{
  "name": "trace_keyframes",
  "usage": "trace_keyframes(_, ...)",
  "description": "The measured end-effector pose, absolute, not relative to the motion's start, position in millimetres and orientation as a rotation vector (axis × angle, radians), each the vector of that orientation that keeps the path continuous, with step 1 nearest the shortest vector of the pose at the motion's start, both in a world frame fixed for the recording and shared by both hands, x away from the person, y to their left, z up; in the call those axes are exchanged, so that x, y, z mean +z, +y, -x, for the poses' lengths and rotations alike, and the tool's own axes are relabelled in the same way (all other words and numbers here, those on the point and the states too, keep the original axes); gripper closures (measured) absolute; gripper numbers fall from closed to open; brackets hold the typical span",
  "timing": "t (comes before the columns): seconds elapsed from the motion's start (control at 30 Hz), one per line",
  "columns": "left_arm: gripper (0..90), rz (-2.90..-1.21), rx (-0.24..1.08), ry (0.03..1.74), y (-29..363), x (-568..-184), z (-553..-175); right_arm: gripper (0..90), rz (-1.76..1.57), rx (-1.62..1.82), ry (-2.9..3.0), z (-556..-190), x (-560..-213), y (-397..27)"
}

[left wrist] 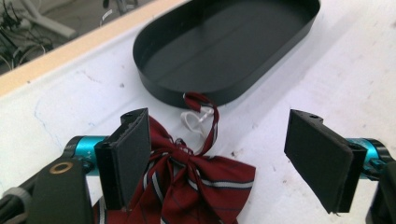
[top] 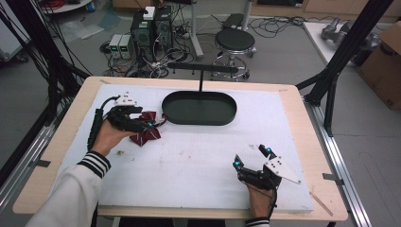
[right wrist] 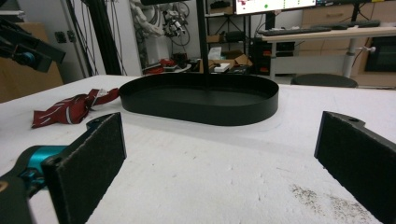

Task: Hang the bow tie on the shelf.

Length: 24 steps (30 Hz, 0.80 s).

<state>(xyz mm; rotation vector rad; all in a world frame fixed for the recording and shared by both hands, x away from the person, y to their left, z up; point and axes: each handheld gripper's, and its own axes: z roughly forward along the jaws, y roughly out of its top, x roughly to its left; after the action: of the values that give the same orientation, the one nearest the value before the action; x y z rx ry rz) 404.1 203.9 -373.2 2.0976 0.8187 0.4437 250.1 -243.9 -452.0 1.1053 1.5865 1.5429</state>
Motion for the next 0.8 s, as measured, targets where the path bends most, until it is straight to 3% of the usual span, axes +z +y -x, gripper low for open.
trace_keyframes(0.33,29.2,-2.218,0.401,0.868,192.2,-389.9,-418.1,0.9,-1.099,1.542,1.586,-250.0,-452.0,-244.1)
trace_keyframes(0.63,41.5,-2.263,0.395,0.967,189.8,-399.2,-421.9,0.9,-1.099,1.541,1.585,-249.9,-452.1,-243.9)
trace_keyframes(0.8,44.1,-2.287,0.377,0.999,187.9,-403.7,-425.1,0.9,-1.102,1.538,1.581,-249.8,-452.1,-243.7)
